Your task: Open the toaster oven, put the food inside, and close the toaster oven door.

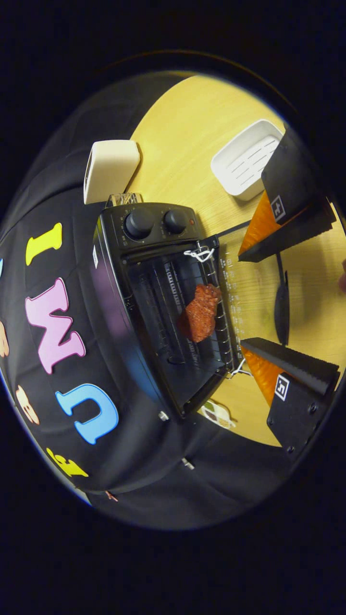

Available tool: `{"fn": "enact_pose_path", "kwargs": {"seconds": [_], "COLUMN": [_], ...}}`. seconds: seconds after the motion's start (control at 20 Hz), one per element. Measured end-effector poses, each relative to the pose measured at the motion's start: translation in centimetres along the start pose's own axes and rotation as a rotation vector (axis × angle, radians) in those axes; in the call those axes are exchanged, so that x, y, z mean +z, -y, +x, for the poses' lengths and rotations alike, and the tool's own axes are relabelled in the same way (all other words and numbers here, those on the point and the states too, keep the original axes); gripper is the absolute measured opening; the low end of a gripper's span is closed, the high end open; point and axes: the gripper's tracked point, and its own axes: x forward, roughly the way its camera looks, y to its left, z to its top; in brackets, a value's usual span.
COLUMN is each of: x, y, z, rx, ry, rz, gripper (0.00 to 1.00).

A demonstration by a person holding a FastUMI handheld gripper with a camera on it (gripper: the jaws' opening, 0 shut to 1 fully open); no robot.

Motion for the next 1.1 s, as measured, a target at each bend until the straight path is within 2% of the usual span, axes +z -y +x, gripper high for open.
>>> {"fn": "enact_pose_path", "kwargs": {"seconds": [0.15,0.35,0.6,0.85,1.1], "x": [-2.8,-6.6,-9.4,-9.6,-9.1], "y": [1.4,1.5,1.5,1.9,1.5], "z": [-2.2,-3.5,-1.6,1.2,3.2], "rx": [-0.072,-0.075,-0.078,-0.110,-0.094], "ry": [-0.057,-0.152,-0.214,-0.203,-0.185], "rz": [-0.104,-0.172,-0.267,-0.306,-0.296], "gripper": [0.98,0.99,0.99,0.99,0.99]}}
